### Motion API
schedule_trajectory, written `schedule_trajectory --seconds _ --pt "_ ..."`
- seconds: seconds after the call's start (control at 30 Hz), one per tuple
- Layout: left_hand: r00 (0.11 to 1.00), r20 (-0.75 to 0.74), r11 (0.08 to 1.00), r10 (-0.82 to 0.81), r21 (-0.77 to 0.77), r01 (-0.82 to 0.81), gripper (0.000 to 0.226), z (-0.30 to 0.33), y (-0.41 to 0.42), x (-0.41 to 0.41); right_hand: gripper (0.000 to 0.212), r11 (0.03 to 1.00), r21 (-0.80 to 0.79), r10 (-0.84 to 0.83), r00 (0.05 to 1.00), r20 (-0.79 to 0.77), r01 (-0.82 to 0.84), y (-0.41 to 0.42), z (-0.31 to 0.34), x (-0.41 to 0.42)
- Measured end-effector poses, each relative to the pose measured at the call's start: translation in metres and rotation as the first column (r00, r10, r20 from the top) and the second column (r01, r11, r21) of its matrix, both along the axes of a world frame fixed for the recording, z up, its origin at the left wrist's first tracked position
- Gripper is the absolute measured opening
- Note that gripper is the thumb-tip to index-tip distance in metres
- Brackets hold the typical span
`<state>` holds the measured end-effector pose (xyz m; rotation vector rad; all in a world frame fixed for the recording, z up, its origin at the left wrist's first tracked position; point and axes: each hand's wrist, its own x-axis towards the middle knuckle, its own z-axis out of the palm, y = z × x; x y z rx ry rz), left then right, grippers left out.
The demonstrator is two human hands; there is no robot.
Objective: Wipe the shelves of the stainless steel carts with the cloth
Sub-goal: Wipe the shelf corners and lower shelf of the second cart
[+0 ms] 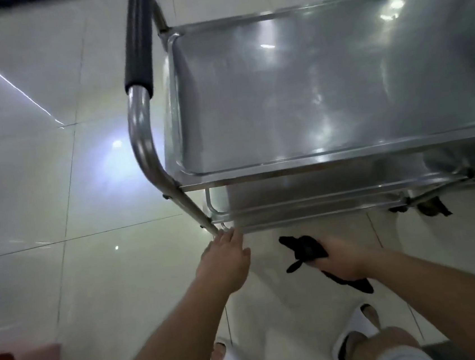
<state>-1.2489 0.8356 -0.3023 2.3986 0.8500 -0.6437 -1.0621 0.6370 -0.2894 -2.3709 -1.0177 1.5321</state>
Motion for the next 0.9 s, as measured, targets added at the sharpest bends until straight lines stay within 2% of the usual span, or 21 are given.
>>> schedule_trajectory --seconds 0.13,0.23,0.33,0.43,0.53,0.63,0.9 --pt "0.999 -0.010 0.998 0.052 -0.045 -0.052 0.055 0.072 0.007 -0.053 0.003 0.996 0.017 -0.089 0.992 -0.092 0.091 0.016 0.079 -0.056" --pt "0.996 -0.015 0.994 0.090 -0.057 -0.091 0.057 0.131 0.027 -0.099 0.015 0.993 0.027 -0.116 0.990 -0.075 0.118 0.044 0.141 -0.097" --pt "0.984 0.026 0.983 0.175 -0.063 -0.173 0.056 0.184 0.051 -0.144 0.013 0.984 0.065 -0.163 0.984 -0.069 0.167 0.076 0.196 -0.136" --pt "0.960 0.072 0.962 0.271 -0.056 -0.268 0.054 0.232 0.078 -0.183 0.020 0.979 0.084 -0.172 0.976 -0.134 0.185 0.112 0.245 -0.171" --pt "0.933 0.103 0.939 0.344 -0.052 -0.340 0.054 0.263 0.102 -0.214 0.023 0.986 0.097 -0.113 0.971 -0.210 0.136 0.146 0.285 -0.195" --pt "0.907 0.127 0.916 0.401 -0.046 -0.399 0.053 0.283 0.130 -0.227 0.028 0.984 0.126 -0.089 0.964 -0.252 0.124 0.182 0.309 -0.209" --pt "0.883 0.173 0.889 0.436 0.069 -0.452 0.053 0.315 0.217 -0.227 0.023 0.919 0.218 -0.221 0.888 -0.402 0.327 0.303 0.324 -0.203"
